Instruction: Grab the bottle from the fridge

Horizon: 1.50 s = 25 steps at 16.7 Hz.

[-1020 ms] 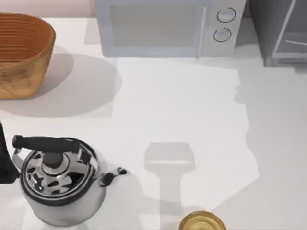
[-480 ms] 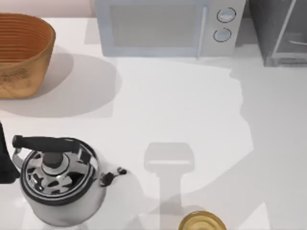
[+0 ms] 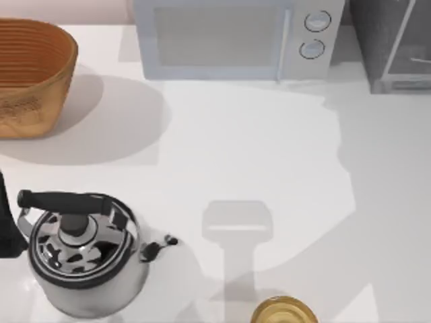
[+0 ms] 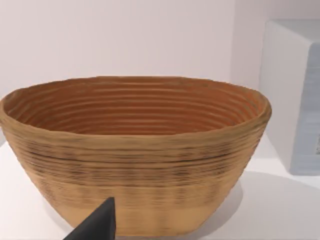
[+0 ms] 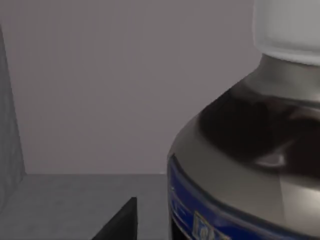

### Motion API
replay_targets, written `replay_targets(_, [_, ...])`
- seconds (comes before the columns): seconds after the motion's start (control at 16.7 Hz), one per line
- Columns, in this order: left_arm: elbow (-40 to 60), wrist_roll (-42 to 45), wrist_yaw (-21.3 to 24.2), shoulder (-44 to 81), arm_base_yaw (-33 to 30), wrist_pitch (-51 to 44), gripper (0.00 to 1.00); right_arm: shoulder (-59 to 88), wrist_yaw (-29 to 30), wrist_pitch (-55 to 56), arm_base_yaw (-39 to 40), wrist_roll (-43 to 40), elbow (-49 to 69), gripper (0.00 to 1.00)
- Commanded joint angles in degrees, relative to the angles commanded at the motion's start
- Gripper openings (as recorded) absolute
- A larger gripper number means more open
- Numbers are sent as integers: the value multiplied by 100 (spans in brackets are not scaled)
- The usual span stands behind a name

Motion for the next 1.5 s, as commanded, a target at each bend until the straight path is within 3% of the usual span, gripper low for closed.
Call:
replay_targets(0.54, [0, 0, 0, 0, 0, 0, 100, 0, 0, 0, 0, 0, 0, 2])
replay_targets(1.14, [0, 0, 0, 0, 0, 0, 100, -23, 0, -19, -20, 5, 3, 0])
replay_targets(1.5, [0, 0, 0, 0, 0, 0, 100, -556, -5, -773, -23, 8, 206, 0])
